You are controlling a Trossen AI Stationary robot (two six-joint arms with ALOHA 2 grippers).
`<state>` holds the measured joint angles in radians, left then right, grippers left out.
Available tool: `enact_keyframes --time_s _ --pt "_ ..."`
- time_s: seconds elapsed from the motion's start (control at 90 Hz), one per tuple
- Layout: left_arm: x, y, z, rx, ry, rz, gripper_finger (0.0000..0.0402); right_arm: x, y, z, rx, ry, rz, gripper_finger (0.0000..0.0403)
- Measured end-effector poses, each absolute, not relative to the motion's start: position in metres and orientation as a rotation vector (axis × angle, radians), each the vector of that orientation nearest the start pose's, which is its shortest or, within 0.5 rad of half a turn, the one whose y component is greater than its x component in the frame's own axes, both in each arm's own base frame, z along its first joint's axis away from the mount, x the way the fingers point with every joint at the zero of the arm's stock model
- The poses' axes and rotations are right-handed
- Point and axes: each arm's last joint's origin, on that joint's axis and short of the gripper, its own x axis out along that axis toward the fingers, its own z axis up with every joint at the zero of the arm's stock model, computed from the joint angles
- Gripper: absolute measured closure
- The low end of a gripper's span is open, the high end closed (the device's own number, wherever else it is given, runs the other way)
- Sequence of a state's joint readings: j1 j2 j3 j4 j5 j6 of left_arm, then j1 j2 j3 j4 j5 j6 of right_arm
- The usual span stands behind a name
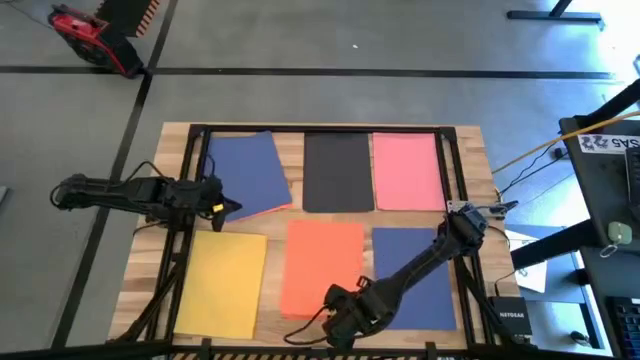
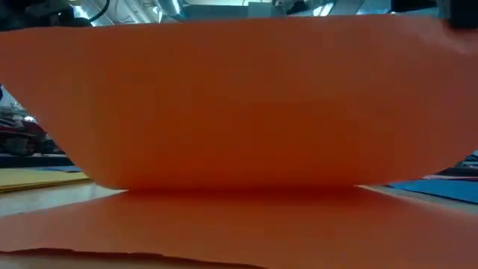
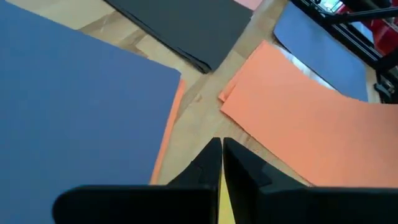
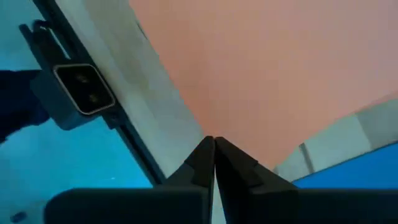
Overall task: Organize paper
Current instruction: Stack the orange paper on top of the other orange paper
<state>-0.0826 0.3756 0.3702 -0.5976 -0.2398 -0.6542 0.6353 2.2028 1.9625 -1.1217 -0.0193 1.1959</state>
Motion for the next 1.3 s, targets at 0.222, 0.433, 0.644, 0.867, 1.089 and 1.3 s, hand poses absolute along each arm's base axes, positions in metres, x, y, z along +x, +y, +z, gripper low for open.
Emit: enact_keyframes --time_s 0.222,0.433,0.644,0.867,1.089,1.3 --pt "0.1 -0.005 0.206 -0.593 0.55 0.225 0.0402 0.362 0.269 0.223 0.618 1.423 -0.257 0.034" --pt "0.114 -0.012 0.208 -0.635 0.552 0.129 0.0402 0.364 0.269 0.223 0.614 1.395 -0.25 0.0296" --pt "0.136 -0.02 0.199 -0.609 0.608 0.127 0.0402 0.376 0.235 0.221 0.46 1.34 -0.391 0.0391" --pt "0.152 -0.02 0.199 -0.624 0.556 0.142 0.0402 0.416 0.156 0.206 0.349 1.28 -0.421 0.0401" --pt "0.153 -0.013 0.215 -0.764 0.396 0.125 0.0402 0.444 0.087 0.188 0.291 1.202 -0.38 0.0402" --pt "0.143 -0.004 0.23 -0.771 0.249 0.125 0.0402 0.451 0.048 0.165 0.225 1.165 -0.334 0.0403"
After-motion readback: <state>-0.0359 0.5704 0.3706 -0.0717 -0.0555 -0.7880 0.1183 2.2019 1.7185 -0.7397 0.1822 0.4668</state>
